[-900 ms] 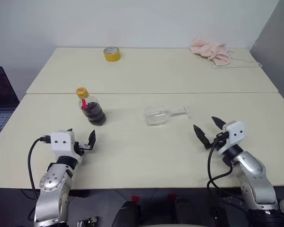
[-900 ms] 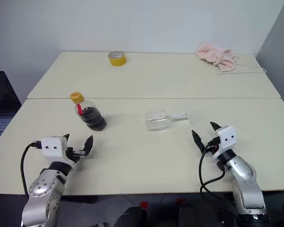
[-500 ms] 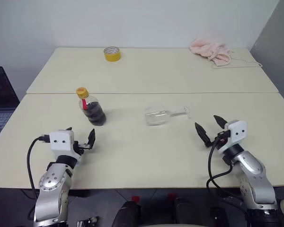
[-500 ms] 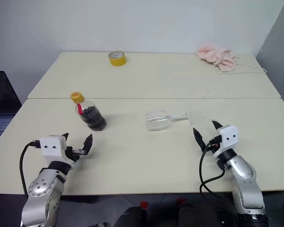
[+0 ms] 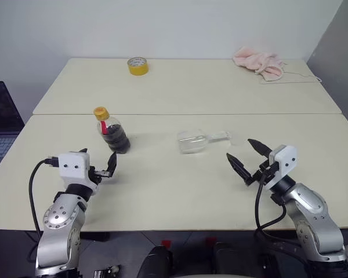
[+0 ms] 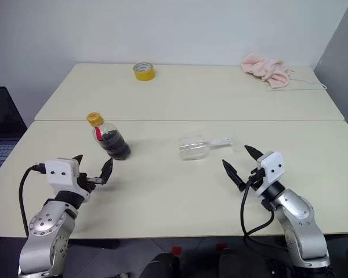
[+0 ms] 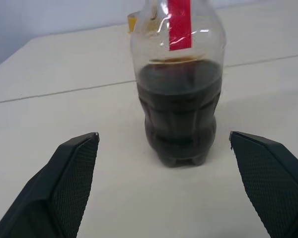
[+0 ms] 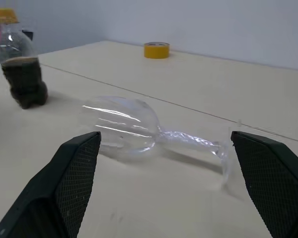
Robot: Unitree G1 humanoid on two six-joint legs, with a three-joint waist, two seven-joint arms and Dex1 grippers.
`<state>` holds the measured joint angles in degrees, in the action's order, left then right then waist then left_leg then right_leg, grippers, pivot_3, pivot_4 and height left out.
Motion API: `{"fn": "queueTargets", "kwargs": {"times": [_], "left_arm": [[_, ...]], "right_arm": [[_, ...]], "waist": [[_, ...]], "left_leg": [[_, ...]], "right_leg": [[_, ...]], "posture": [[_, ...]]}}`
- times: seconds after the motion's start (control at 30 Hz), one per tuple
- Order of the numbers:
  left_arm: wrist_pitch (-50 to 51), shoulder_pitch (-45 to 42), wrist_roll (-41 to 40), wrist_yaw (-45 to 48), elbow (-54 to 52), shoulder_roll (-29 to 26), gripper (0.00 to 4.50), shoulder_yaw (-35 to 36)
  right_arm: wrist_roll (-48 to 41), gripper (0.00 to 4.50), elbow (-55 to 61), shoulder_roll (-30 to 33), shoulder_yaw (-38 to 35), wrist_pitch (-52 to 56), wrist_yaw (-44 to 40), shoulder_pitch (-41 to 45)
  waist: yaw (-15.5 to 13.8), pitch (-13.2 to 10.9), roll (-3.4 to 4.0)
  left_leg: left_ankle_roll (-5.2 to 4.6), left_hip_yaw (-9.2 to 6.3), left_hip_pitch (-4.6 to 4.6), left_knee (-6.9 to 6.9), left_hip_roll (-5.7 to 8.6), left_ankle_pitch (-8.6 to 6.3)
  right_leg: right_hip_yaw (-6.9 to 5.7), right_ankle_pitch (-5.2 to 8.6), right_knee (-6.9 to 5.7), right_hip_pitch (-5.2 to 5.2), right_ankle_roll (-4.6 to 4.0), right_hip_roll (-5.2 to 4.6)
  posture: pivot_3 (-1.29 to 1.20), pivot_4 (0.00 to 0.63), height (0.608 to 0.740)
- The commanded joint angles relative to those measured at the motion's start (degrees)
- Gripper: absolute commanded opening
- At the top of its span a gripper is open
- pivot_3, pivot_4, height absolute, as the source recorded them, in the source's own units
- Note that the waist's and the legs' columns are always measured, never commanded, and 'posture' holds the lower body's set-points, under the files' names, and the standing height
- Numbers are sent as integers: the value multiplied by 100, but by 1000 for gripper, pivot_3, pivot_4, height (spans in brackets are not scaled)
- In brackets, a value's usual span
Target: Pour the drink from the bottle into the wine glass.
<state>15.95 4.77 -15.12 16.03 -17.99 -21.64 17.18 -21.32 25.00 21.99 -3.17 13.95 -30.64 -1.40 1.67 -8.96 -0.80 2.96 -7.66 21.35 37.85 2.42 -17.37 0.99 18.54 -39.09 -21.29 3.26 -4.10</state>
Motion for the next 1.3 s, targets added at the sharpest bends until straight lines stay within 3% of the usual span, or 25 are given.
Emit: {"fn": "queueTargets", "kwargs": {"times": [0.03, 0.63, 1.3], "left_arm": [[68, 27, -140, 351, -231, -248, 4463, 6], [-60, -660, 154, 36, 618, -256, 4463, 1], [-286, -1639, 280, 509, 1925, -394, 4463, -412]], "right_arm": [[-154, 4500, 450, 297, 55, 305, -219, 59], [-310, 4500, 332, 617, 238, 710, -528, 535], [-458, 4500, 439, 769, 538, 1002, -835, 977]], "waist": [[0, 0, 0], [-1, -1, -2], [0, -2, -4]], "left_leg": [[0, 0, 1, 1, 1, 0], [0, -2, 1, 2, 1, 0], [0, -6, 5, 5, 2, 0]], "right_leg": [[0, 0, 0, 0, 0, 0], [-2, 0, 1, 0, 0, 0], [-6, 0, 2, -2, 0, -1]], "posture": [[0, 150, 740], [0, 150, 740], [0, 150, 740]]}}
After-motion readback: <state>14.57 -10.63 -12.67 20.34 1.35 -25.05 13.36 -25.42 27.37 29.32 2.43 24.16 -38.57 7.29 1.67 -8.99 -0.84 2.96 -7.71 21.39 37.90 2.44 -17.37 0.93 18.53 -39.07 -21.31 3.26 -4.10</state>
